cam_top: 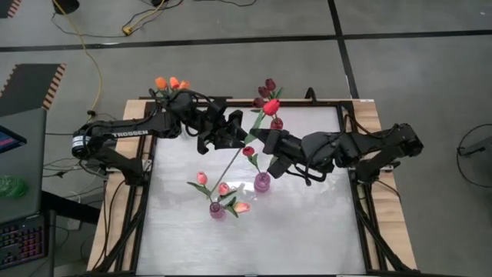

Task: Sort flowers into vase by color
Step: Put the red flower into the top purple vase

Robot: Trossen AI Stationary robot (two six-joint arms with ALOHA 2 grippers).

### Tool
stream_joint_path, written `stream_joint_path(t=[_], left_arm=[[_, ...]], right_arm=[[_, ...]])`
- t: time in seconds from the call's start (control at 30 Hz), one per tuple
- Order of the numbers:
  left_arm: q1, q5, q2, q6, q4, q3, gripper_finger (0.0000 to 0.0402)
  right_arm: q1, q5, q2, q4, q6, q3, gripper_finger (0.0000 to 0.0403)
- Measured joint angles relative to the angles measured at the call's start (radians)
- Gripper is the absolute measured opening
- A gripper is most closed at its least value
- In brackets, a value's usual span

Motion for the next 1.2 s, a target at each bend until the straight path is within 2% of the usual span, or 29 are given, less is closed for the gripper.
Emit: stream_joint_path(t=[0.6, 0.73, 1.07, 1.2], left_arm=[[-0.011, -0.025, 0.0, -0.012, -0.002, 0.0, 0.0148], [-0.011, -0.051, 0.0, -0.009, -0.003, 0.0, 0.0123], [-0.011, -0.087, 0.002, -0.01, -0.007, -0.001, 0.0021], [-0.011, -0.088, 0.002, -0.01, -0.008, -0.002, 0.0006]], right_arm=[[-0.031, -0.047, 0.0, 0.006, 0.0, 0.0, 0.0034], [-0.031, -0.047, 0.0, 0.007, 0.0, 0.0, 0.0034], [-0.031, -0.046, -0.001, 0.01, 0.0, 0.0, 0.0046], [-0.031, -0.047, -0.001, 0.01, 0.0, 0.0, 0.0047]])
